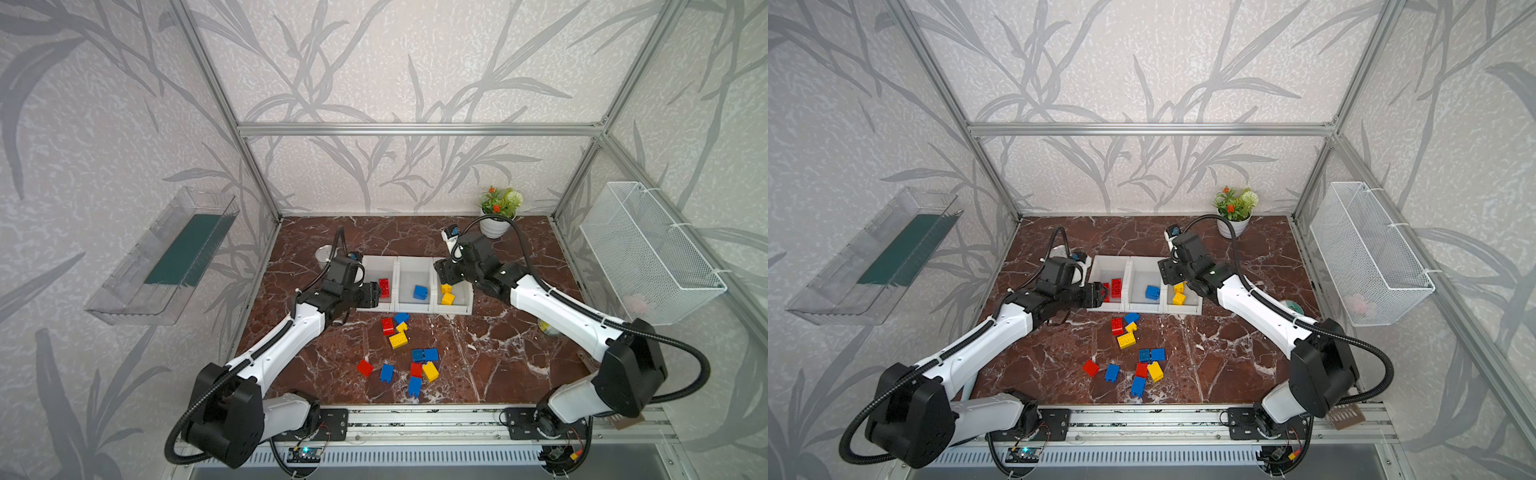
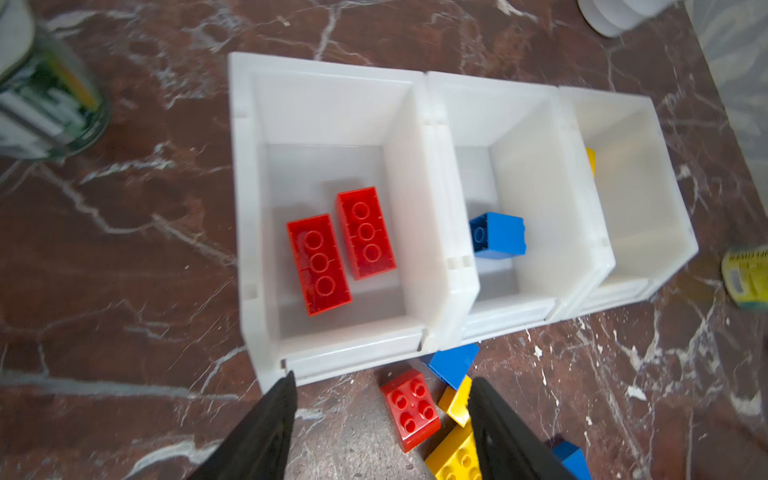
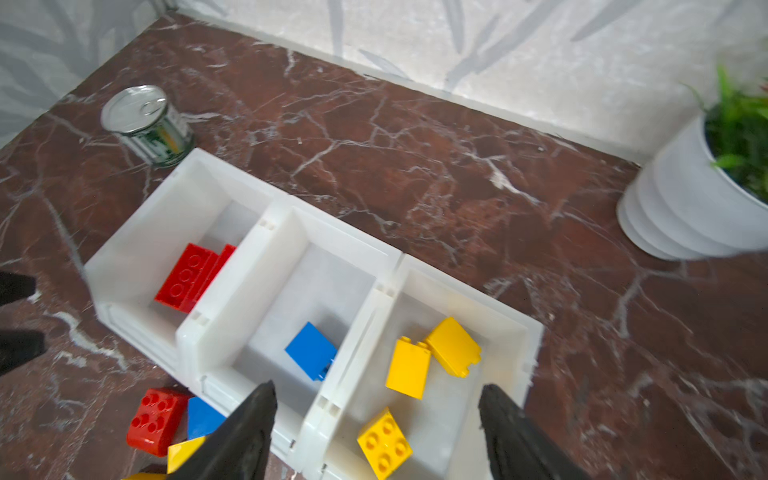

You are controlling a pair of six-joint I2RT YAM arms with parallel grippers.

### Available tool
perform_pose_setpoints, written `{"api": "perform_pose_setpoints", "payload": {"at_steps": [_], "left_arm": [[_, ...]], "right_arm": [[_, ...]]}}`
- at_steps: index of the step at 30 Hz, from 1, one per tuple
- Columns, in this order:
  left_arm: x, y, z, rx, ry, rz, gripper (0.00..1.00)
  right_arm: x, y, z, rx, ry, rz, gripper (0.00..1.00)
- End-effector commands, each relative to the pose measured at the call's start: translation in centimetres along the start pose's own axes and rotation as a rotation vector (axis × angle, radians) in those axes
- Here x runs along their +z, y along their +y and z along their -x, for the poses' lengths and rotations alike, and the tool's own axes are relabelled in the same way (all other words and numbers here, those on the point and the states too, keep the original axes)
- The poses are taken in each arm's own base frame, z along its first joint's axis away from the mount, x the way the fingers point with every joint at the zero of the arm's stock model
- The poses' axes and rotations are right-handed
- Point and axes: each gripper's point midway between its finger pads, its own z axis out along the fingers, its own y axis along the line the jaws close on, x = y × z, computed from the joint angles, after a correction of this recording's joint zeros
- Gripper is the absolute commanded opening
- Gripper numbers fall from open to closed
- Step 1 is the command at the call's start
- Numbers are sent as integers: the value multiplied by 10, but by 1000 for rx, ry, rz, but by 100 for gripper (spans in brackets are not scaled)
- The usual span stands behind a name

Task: Sort the legos into containers by color
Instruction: 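Grasp a yellow brick in the pile with the left gripper while the right arm withdraws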

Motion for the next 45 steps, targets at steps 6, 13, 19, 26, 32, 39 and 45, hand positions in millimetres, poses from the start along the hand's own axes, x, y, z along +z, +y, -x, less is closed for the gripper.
{"api": "perform_pose_setpoints", "payload": {"at_steps": [6,13,19,26,32,39,45], "left_arm": [[20,-55,-20,309,121,-115,67],[29,-101,-52,626,210,-193,67],[32,-122,-76,763,283,-226,67],[25,-146,-112,757,423,-264,67],[18,-167,-150,748,527,-262,67],[19,-181,-184,699,651,-205,65],[21,-182,-206,725,711,-144,65]], "right_arm": [[-27,-49,-39,158,25,-157,78],[-40,-75,-69,192,56,-259,78],[-49,-87,-88,236,59,-286,78],[-59,-95,-101,255,62,-307,78],[-66,-95,-108,237,48,-297,78],[-74,-93,-106,187,20,-268,78],[-82,-92,-115,179,9,-251,77]]}}
